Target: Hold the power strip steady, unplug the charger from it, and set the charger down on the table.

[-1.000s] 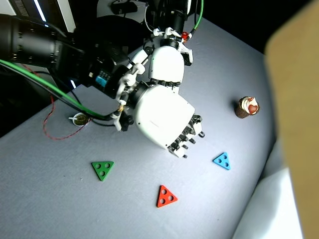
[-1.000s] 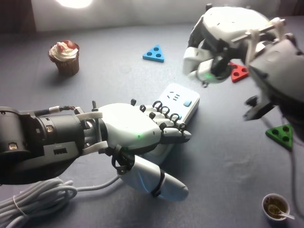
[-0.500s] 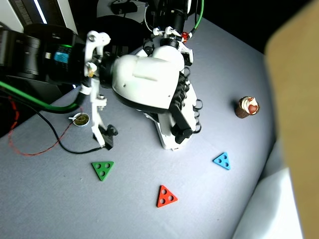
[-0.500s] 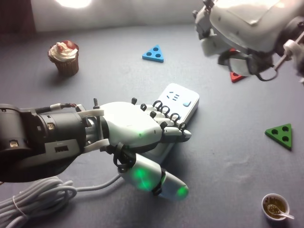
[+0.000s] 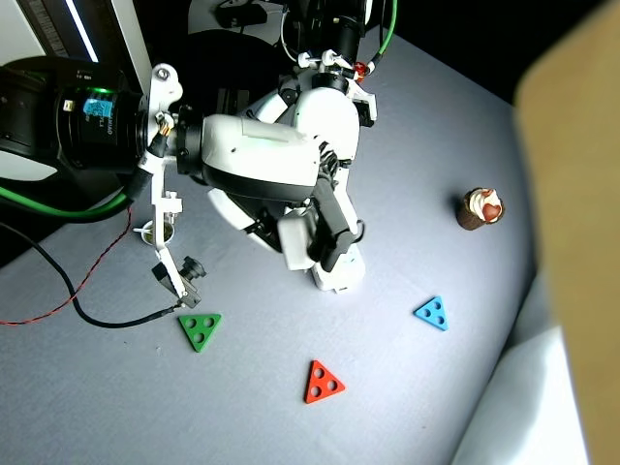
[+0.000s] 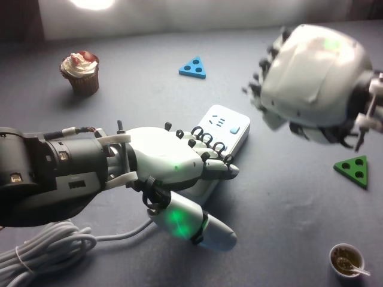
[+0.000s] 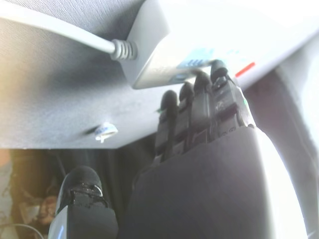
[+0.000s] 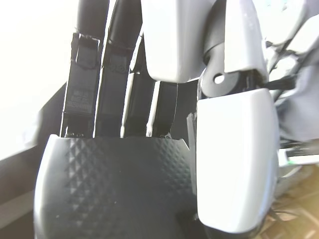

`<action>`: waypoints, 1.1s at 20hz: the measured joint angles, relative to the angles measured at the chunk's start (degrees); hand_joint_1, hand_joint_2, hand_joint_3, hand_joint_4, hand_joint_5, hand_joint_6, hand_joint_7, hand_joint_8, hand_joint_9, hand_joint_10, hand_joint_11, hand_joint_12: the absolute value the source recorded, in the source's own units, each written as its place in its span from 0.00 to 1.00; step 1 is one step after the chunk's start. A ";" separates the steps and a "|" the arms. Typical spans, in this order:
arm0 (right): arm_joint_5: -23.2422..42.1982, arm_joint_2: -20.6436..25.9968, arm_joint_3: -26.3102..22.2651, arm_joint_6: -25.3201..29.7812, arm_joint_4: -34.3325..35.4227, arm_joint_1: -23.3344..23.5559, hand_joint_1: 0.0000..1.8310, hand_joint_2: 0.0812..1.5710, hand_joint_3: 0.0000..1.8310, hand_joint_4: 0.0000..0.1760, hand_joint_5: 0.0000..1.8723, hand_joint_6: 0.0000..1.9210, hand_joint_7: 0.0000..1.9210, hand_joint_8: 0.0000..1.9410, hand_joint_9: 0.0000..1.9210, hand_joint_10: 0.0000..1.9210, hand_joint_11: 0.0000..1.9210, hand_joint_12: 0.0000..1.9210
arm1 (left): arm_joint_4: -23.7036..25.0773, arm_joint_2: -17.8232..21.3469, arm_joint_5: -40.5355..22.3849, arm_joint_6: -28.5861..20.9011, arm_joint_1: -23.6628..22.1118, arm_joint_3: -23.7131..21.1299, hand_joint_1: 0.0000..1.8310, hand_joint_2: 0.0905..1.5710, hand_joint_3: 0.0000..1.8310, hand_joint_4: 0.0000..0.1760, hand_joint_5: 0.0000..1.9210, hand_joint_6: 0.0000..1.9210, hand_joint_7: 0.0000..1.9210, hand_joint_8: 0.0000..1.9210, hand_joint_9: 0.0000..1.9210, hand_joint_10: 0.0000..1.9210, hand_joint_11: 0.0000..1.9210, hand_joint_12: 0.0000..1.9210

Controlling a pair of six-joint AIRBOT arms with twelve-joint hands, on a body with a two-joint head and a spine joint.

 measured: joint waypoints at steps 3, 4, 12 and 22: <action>0.44 -0.52 0.04 -0.04 0.00 -1.66 0.76 0.65 0.00 0.00 0.57 0.40 0.64 0.24 0.54 0.53 0.47 0.40 | -0.04 0.00 0.00 -0.07 -0.07 0.00 0.00 0.62 0.00 0.00 0.07 0.00 0.07 0.00 0.06 0.00 0.05 0.03; 1.09 -0.96 0.09 -0.07 -0.13 -2.36 0.76 0.65 0.00 0.00 0.57 0.42 0.64 0.23 0.54 0.53 0.47 0.40 | -0.04 0.00 -0.02 -0.09 -0.09 0.00 0.00 0.62 0.00 0.00 0.07 0.00 0.07 0.00 0.05 0.00 0.05 0.03; 1.46 -1.88 0.02 -0.28 -0.15 -5.16 0.62 0.64 0.00 0.00 0.43 0.06 0.44 0.00 0.46 0.00 0.33 0.38 | -0.02 0.00 0.44 -0.13 -0.35 0.00 0.00 0.61 0.00 0.00 0.07 0.00 0.07 0.00 0.05 0.00 0.04 0.02; 0.63 2.80 -5.09 -0.44 8.04 -4.92 0.47 0.58 0.00 0.00 0.17 0.00 0.20 0.00 0.19 0.00 0.09 0.32 | -0.02 0.00 0.52 -0.13 -0.39 -0.04 0.00 0.61 0.00 0.00 0.06 0.00 0.06 0.00 0.05 0.00 0.04 0.02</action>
